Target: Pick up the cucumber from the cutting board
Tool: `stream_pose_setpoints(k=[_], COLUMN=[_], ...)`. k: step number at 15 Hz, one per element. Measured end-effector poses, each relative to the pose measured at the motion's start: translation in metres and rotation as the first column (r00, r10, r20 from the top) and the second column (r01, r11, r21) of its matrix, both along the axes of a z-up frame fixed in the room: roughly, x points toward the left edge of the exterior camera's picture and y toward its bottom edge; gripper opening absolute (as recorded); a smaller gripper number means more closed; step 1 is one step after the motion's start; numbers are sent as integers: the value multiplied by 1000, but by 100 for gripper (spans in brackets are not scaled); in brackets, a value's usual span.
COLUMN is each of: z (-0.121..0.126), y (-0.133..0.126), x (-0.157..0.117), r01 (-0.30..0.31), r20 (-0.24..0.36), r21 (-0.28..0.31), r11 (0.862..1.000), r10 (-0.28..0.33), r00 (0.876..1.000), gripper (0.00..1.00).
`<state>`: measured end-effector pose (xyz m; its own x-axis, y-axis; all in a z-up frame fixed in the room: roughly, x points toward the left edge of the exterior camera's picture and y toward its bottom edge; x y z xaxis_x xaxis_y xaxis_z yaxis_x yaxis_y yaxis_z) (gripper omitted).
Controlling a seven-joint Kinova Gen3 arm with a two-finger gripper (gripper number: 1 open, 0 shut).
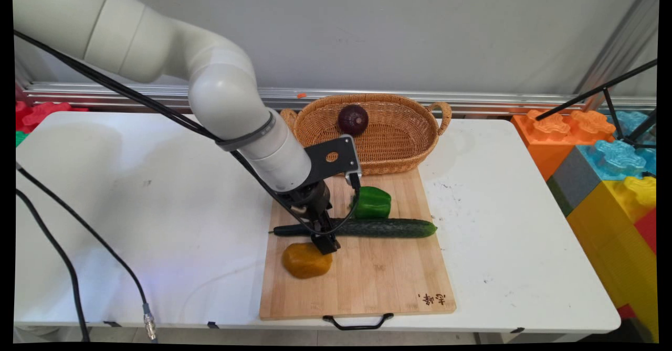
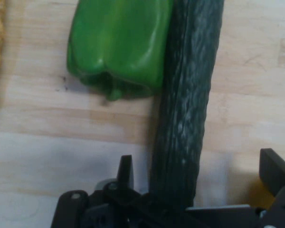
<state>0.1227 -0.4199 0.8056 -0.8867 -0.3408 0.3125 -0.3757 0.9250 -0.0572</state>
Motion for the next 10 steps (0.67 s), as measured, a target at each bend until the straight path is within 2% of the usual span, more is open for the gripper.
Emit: stream_pose_setpoints(k=[4, 9, 10], z=[-12, -20, -21], y=[-7, -13, -13], x=[4, 5, 6], r01=[39, 60, 65], r20=[-28, -50, -55], r21=[-8, -19, -20], r11=[999, 998, 998], r10=[-39, -61, -66], r00=[999, 997, 996], gripper=[100, 100, 0])
